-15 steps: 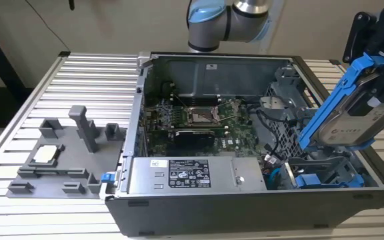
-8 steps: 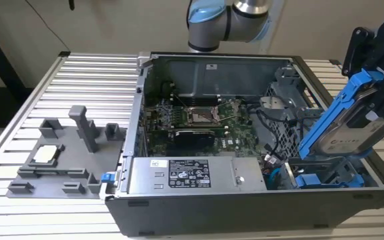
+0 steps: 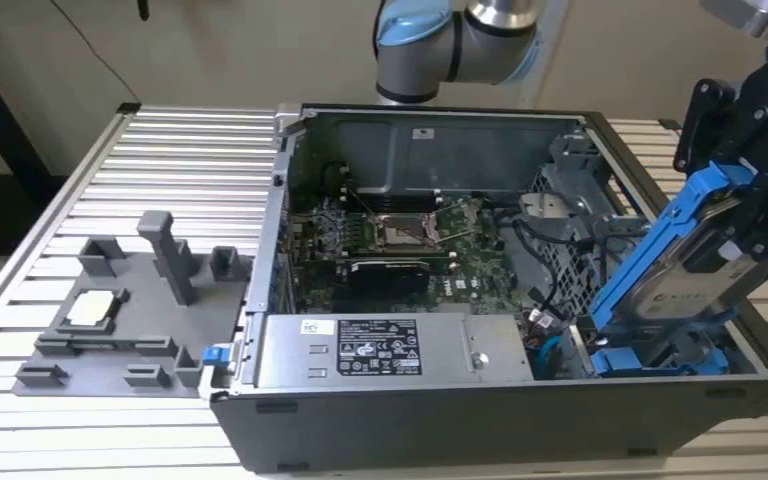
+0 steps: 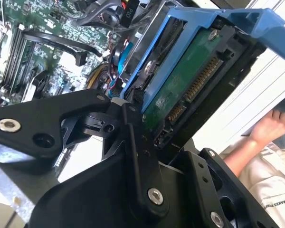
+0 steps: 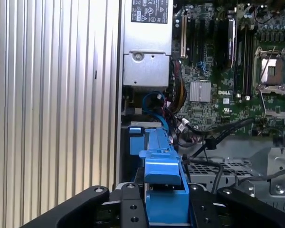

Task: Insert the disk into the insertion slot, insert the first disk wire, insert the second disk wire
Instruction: 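Insert the disk into the insertion slot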

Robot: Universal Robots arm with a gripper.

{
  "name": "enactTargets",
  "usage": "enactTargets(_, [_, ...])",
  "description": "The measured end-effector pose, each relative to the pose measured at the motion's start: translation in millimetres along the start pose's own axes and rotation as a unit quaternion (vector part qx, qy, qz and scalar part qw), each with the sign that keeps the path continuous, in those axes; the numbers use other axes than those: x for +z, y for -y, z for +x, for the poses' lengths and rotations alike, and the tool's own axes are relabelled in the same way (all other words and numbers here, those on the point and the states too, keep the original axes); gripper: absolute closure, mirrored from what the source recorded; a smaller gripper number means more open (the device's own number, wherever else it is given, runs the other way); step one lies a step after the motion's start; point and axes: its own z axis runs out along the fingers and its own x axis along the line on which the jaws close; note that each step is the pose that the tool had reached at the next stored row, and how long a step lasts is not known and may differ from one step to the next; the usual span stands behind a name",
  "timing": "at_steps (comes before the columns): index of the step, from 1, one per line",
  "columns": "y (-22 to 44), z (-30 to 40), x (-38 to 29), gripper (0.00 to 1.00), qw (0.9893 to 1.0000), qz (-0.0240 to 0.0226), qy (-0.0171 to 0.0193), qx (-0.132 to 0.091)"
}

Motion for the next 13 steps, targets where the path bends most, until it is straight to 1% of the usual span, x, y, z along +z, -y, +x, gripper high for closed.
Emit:
enactTargets(8, [0.5,0.3,14.5,0.67,1.0,0.0001,0.0001,0.003])
enactTargets(13, [1.7,0.4,21.6,0.67,1.0,0.0001,0.0001,0.003])
